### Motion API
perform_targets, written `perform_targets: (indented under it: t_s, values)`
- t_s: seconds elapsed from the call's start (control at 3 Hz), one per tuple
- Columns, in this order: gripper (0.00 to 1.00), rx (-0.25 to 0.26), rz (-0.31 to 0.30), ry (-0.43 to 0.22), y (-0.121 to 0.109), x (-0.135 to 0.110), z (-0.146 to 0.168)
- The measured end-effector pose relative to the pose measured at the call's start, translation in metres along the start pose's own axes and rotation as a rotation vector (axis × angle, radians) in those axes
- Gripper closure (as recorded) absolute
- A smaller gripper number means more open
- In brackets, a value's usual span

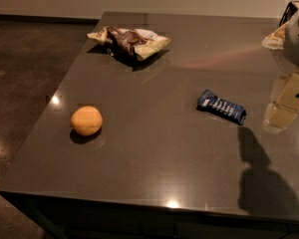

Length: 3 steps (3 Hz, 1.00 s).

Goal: Move rxbar blueberry near orange

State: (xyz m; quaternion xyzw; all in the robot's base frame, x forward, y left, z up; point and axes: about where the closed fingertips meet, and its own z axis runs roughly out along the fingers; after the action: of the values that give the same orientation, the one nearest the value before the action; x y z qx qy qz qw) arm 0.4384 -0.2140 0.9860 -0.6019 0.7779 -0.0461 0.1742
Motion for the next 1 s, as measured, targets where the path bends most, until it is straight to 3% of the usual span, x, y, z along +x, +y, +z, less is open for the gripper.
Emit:
perform_targets:
  t_s: [0.33, 0.67, 1.0]
  values:
    - [0.00, -0.002, 0.004, 0.002, -0.004, -0.001, 0.001]
    - [0.00, -0.029, 0.054, 0.004, -0.020, -0.003, 0.024]
    - [0.00, -0.073, 0.109, 0.027, -0.033, -0.008, 0.068]
